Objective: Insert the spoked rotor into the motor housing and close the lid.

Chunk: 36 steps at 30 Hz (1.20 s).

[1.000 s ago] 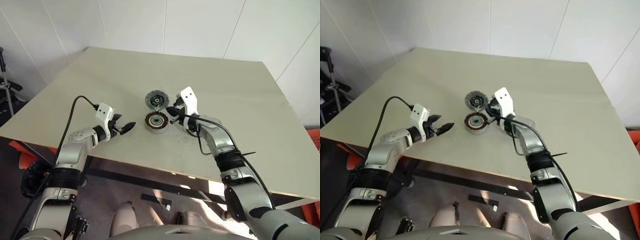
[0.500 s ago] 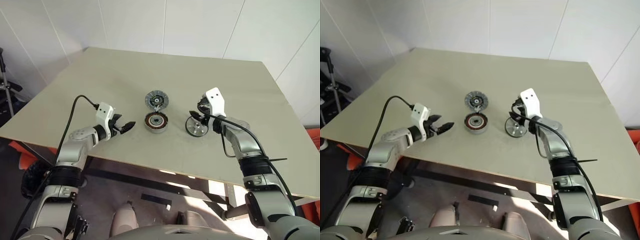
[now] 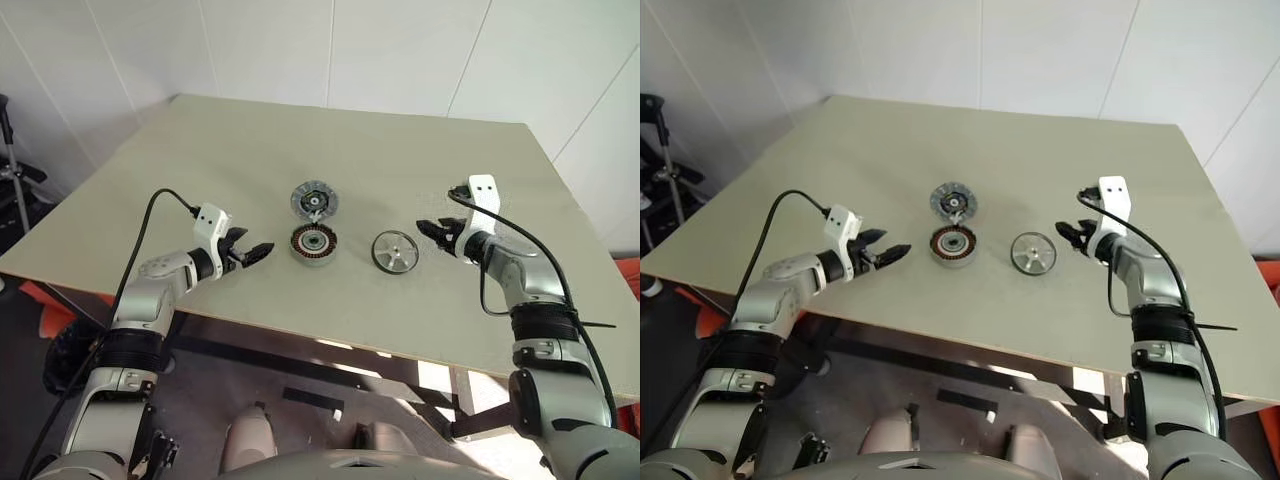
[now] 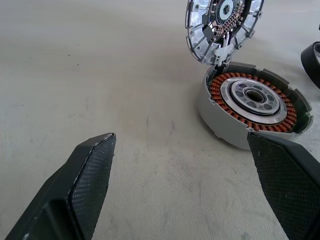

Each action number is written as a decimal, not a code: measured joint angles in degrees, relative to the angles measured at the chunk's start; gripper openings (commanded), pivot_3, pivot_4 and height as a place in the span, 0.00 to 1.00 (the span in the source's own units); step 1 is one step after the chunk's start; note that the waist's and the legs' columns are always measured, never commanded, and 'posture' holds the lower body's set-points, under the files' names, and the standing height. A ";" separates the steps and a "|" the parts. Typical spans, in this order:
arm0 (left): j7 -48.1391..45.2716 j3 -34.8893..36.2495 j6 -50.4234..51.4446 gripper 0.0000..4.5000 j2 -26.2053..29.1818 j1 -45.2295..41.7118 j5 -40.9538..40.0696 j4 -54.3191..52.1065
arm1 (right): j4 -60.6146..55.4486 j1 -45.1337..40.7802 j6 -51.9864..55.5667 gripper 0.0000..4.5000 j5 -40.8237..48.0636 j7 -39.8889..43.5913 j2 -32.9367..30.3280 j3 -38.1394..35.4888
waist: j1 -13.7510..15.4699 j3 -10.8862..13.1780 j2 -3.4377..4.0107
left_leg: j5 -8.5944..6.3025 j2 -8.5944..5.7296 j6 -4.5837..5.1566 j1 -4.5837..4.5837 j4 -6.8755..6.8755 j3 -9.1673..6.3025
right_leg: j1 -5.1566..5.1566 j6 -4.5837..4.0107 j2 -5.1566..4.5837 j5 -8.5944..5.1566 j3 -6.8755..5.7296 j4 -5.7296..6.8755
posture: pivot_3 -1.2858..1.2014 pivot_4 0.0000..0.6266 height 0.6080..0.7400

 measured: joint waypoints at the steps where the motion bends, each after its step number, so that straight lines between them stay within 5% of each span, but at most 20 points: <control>1: 0.00 0.00 0.00 0.99 0.00 0.00 0.00 0.00 | 0.00 0.41 1.26 0.64 0.62 1.06 -0.31 -0.03 | 0.02 0.00 0.00 | 0.00 0.00 0.00 0.00 0.00 0.00 | 0.00 0.00 0.00 0.00 0.00 0.00 | 0.52 0.00 1.00; 10: 0.00 -0.01 -0.01 0.99 0.01 0.34 0.01 -0.06 | 6.75 1.21 6.24 0.64 7.04 10.16 -3.77 -2.98 | 0.37 0.01 0.03 | -0.02 0.00 0.04 0.01 0.08 0.01 | 0.06 -0.01 -0.03 0.00 -0.03 0.01 | 0.52 0.00 1.00; 22: 0.03 -0.13 -0.13 0.99 -0.01 0.98 0.15 -0.29 | 16.57 -3.10 7.14 0.64 9.93 7.59 -5.05 -8.34 | 1.03 0.01 0.04 | -0.07 0.01 0.13 0.02 0.23 0.01 | 0.13 -0.02 -0.05 0.00 -0.04 0.07 | 0.52 0.00 1.00; 36: 0.02 -0.38 -0.45 0.99 -0.12 1.16 0.29 -0.27 | 0.95 5.04 19.53 0.64 16.86 6.87 -2.01 -10.47 | 1.56 0.01 0.04 | -0.09 0.04 0.16 0.14 0.10 0.04 | 0.13 -0.01 -0.02 -0.01 -0.02 0.05 | 0.52 0.00 1.00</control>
